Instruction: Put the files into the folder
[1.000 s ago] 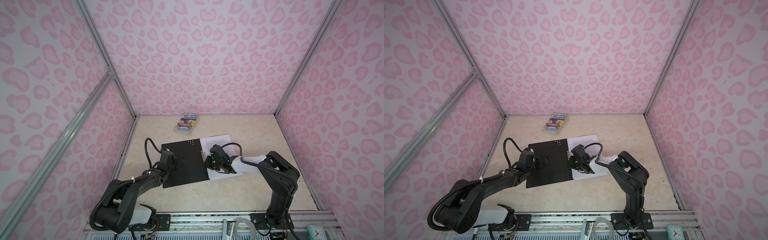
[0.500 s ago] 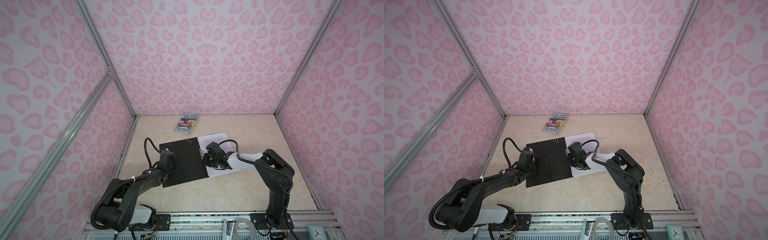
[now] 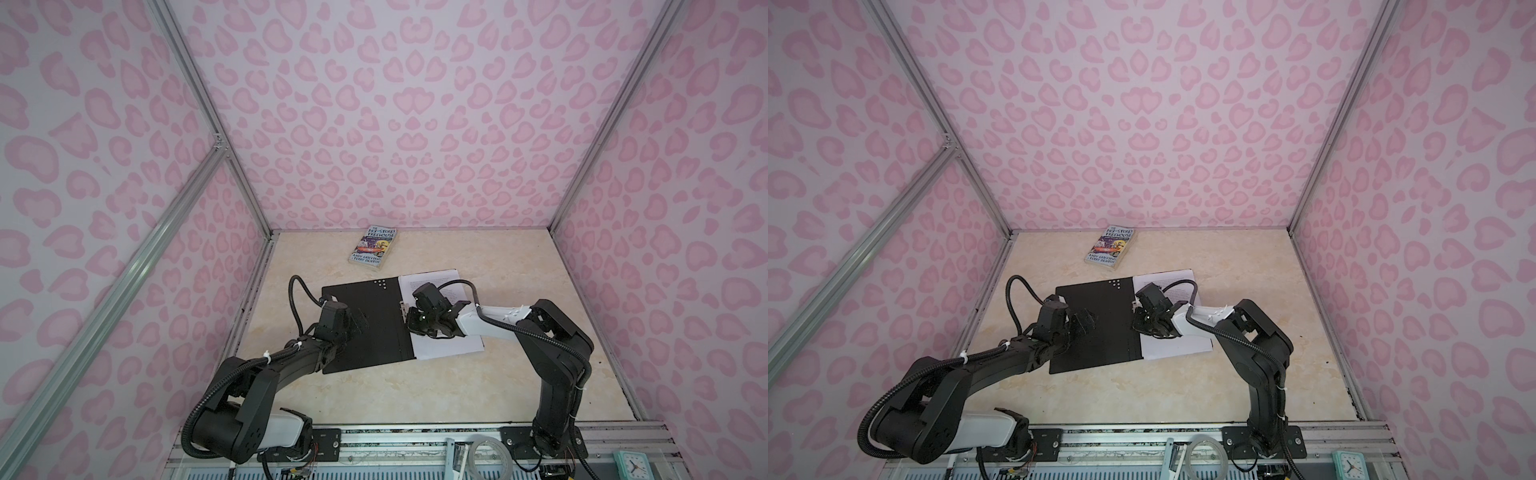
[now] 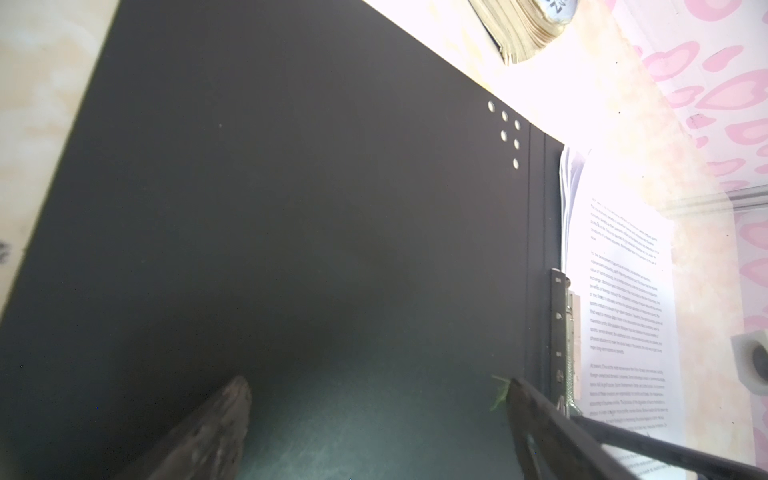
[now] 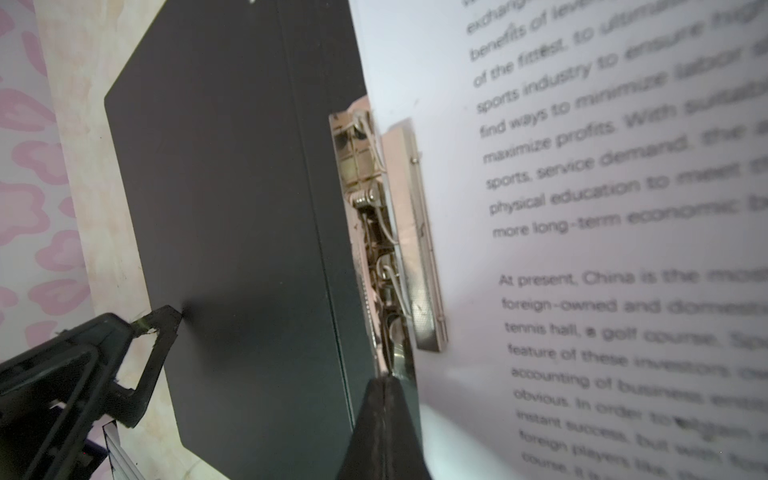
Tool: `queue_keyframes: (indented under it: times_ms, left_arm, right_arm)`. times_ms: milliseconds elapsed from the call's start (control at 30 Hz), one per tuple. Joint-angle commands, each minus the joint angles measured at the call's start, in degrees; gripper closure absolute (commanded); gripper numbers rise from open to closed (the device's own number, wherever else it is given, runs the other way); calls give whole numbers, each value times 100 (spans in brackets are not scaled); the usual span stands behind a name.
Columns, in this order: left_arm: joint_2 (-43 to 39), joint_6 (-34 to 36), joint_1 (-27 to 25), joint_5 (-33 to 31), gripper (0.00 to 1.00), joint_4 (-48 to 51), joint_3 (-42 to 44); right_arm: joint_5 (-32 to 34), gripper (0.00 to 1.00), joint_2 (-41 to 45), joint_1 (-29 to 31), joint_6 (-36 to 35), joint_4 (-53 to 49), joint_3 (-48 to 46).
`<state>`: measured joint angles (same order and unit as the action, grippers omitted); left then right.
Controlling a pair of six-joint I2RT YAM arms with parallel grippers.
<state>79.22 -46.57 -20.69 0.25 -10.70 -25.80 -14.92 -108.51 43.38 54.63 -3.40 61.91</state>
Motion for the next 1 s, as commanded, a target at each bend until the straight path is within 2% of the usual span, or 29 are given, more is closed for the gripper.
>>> queue_keyframes:
  times_ms: [0,100,167,233,333,433,467,500,533,600,667,733,833,967]
  left_arm:
    - [116,-163,-1,350,2,1483,78]
    - [101,-119,0,386,2,1492,62]
    - [32,-68,-2,414,2,1499,62]
    - [-70,63,3,544,2,1459,41]
    - [-418,308,3,721,2,1418,36]
    - [-1096,530,3,904,3,1335,118]
    - [-1423,609,2,944,3,1338,148]
    - [-1747,679,3,950,3,1371,191]
    - [-2096,693,-4,873,3,1473,235]
    - [-2964,602,0,471,3,1917,335]
    - [-3691,307,3,11,3,2543,416]
    - [-4215,-113,-3,-515,3,3307,507]
    - [-4521,-400,12,-938,3,3932,698]
    - [-4435,-624,8,-1188,3,4054,910]
  right_arm:
    - [-295,93,-30,-3,-32,-63,-48]
    - [-313,90,45,-60,-31,115,-178]
    - [-302,75,204,-114,-32,479,-437]
    - [-308,55,371,-175,-97,731,-601]
    - [-264,38,630,-198,-392,718,-617]
    - [-259,24,989,-221,-764,731,-608]
    - [-302,16,1110,-262,-929,708,-602]
    - [-327,4,1226,-322,-1135,621,-578]
    - [-262,2,1326,-388,-1357,418,-548]
    - [288,2,1483,-596,-2000,-399,-373]
    - [758,2,1562,-872,-2521,-998,-357]
    - [881,2,1661,-1244,-2758,-1223,-587]
    - [798,2,1958,-1685,-2789,-1000,-1165]
    - [893,2,2241,-2099,-2765,-708,-1735]
